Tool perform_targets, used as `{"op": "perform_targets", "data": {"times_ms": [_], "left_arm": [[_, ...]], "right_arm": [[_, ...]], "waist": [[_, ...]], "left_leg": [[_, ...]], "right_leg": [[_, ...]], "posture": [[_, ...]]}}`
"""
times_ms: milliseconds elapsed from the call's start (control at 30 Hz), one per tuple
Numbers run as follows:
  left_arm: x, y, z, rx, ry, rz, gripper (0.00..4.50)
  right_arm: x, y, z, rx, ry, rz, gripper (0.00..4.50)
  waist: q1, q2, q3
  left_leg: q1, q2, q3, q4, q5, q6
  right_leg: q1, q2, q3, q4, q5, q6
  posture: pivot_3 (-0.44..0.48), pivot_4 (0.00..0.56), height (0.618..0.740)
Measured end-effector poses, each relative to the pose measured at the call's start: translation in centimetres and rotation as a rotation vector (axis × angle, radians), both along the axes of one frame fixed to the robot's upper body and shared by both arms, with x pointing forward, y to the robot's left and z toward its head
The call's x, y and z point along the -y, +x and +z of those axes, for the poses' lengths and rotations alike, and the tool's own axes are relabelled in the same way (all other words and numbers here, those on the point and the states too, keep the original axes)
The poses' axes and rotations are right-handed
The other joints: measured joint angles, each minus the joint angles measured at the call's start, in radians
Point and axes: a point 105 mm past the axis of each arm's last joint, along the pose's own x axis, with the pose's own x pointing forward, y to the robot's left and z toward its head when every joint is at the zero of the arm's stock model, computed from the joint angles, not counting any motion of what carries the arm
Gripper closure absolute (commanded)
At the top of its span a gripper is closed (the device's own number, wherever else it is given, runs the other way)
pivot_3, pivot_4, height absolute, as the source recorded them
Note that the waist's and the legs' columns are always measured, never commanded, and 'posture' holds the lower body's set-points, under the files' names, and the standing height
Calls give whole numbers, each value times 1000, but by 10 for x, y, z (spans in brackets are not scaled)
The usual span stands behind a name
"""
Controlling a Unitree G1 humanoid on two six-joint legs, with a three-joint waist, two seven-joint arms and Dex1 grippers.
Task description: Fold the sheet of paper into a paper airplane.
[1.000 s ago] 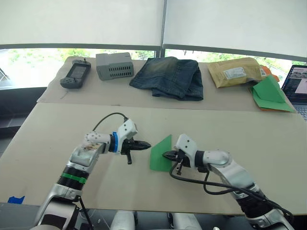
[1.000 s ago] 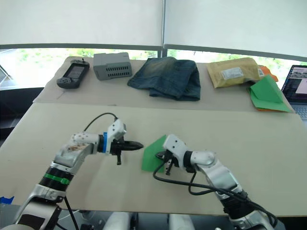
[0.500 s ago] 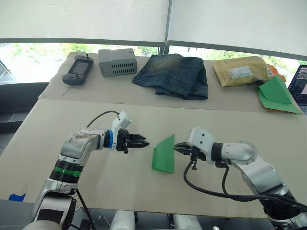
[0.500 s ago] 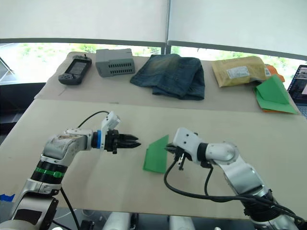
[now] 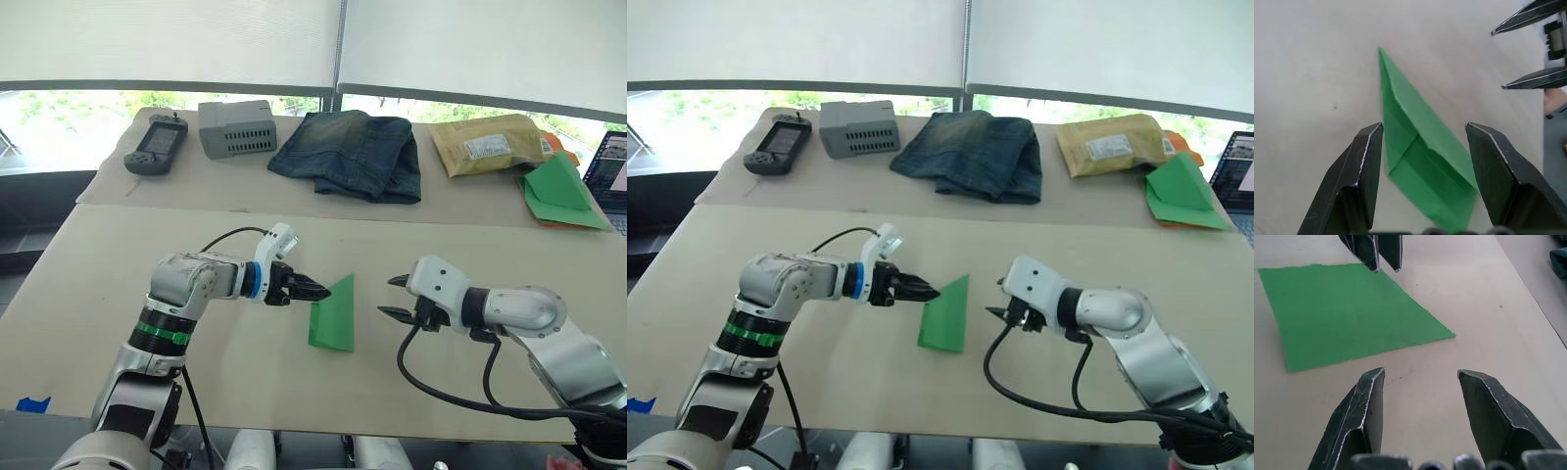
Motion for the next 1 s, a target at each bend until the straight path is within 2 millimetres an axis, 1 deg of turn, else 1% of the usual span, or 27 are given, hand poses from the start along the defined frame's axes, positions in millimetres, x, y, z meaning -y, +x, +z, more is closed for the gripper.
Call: {"op": "perform_targets", "data": {"times_ms": [233,267,300,500,533,600,667,733,833,1000], "left_arm": [[11,-4,-2,-49,-25,-10,1656],[11,-4,-2,-48,-25,-9,2200],[12,-4,-2,-48,-25,-8,2390],[15,-3,-9,-87,-17,18,4379],[15,-3,-9,-100,-24,33,4449],[13,1,-9,-121,-39,79,4449],[12,5,-6,-146,-79,134,4449],[12,9,-4,-181,-124,189,4449],[13,13,-2,-239,-189,278,4449],[15,15,-6,-355,-276,441,4449]], "right_arm": [[2,2,1,17,1,-27,1840],[2,3,1,20,1,-30,1791],[3,3,1,22,-1,-33,1791],[1,1,0,6,10,-18,1791],[-1,-2,1,-11,38,1,1791],[-11,-9,8,-31,120,54,1791],[-17,-15,15,-42,172,98,1791],[-18,-18,18,-49,186,117,1791],[-18,-19,18,-60,192,127,1791],[-15,-16,18,-64,184,120,1791]], "waist": [[2,0,0],[2,0,0],[2,0,0],[2,0,0],[2,0,0],[1,0,0],[1,0,0],[2,0,0],[3,0,0],[3,0,0]], "left_leg": [[0,0,0,1,0,0],[0,0,0,1,0,0],[0,0,0,1,0,0],[-1,0,0,5,0,0],[-1,0,-1,5,0,0],[0,0,-1,6,0,0],[1,0,-1,8,0,0],[4,0,-2,8,0,0],[4,0,-2,9,0,0],[4,-1,-3,9,0,0]], "right_leg": [[0,0,0,0,1,-1],[0,0,0,1,1,-1],[0,0,0,1,1,-2],[0,0,0,2,1,-1],[1,0,0,2,2,-1],[2,0,-1,3,2,0],[4,0,-1,3,2,1],[8,0,-1,1,2,2],[9,0,-1,0,3,4],[9,0,-1,0,4,4]], "posture": [[0,150,734],[0,150,734],[0,150,734],[0,150,734],[0,150,734],[0,150,734],[0,150,734],[0,150,734],[0,150,734],[0,150,734]]}}
